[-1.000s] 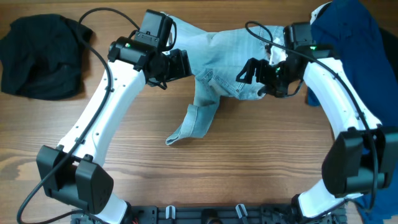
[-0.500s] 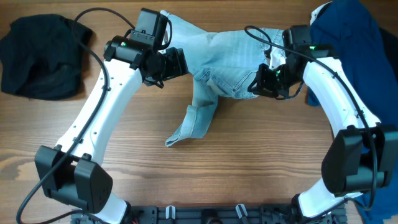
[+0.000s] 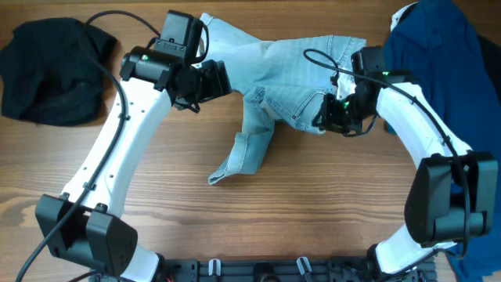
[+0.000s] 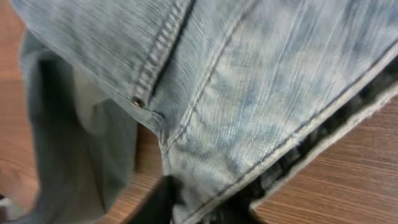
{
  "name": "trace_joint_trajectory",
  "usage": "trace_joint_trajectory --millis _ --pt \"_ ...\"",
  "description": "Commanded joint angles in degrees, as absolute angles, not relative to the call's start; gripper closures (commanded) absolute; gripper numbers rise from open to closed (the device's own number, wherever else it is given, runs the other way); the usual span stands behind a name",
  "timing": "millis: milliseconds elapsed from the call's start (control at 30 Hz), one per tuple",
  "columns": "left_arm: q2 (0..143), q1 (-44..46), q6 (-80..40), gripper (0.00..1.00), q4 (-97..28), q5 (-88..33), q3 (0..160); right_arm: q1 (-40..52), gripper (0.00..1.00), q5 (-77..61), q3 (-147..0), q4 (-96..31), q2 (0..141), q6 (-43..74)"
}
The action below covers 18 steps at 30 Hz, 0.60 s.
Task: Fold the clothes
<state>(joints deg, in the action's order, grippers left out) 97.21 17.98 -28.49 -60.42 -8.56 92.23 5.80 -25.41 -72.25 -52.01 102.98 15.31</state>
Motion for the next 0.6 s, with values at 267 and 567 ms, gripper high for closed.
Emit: trace_joint_trajectory --millis 267,567 --pt "95.98 17.78 -27.4 0.47 -64.77 -17.89 93.06 -5.26 0.96 -30.22 -78.24 -49.89 103.48 16.71" --pt "96.01 18.61 -27.31 0.31 -80.79 -30.2 93.01 -6.46 0.96 -30.35 -78.32 -48.38 103.55 18.55"
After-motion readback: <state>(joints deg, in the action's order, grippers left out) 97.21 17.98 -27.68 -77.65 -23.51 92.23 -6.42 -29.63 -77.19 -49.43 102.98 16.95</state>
